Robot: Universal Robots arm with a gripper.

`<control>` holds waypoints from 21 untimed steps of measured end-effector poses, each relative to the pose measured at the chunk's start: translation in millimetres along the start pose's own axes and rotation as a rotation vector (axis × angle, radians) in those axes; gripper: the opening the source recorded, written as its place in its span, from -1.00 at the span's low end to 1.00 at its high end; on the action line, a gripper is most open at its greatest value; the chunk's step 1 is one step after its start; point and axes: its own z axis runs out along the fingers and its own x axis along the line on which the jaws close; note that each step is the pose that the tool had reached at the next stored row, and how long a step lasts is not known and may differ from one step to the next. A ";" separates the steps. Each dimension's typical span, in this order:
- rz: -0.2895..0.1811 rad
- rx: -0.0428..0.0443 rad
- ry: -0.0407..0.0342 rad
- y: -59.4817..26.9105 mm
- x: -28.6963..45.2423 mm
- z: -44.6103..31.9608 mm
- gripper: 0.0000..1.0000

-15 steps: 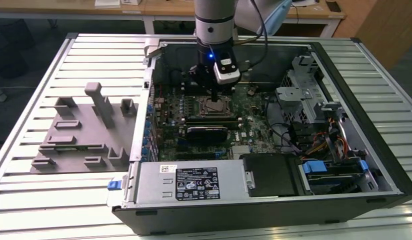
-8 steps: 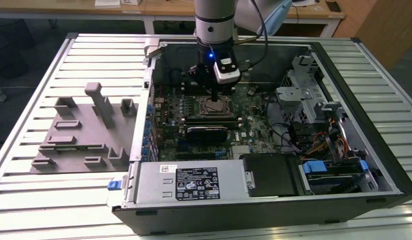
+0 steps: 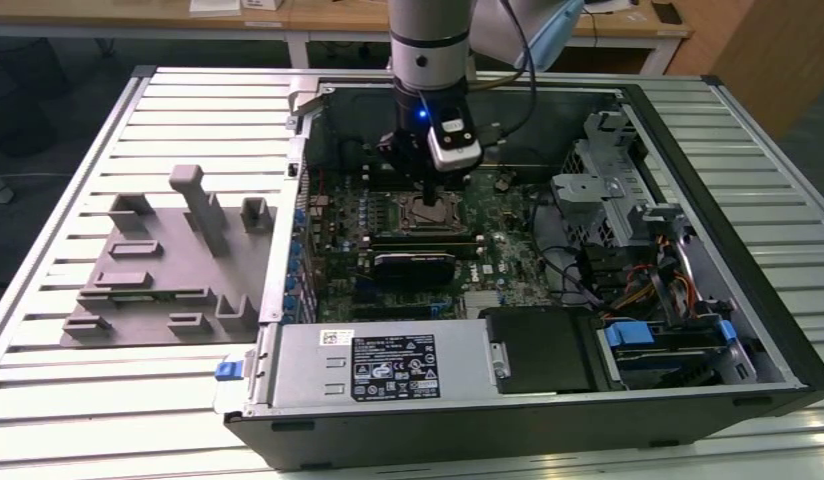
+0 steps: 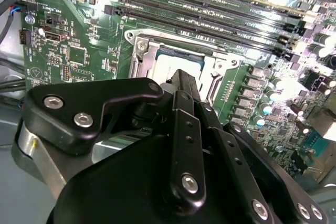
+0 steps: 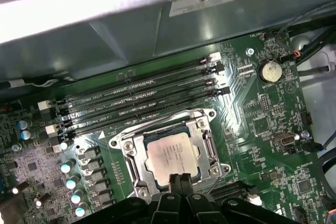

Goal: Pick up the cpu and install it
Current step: 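Install the second cpu locking lever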

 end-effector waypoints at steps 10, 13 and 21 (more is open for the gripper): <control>0.000 0.0000 0.0000 -6.7 -2.1 0.4 -0.79; 0.000 -0.0001 0.0000 -9.4 -3.0 0.6 -0.79; 0.000 0.0001 0.0000 -12.0 -3.9 0.0 -0.79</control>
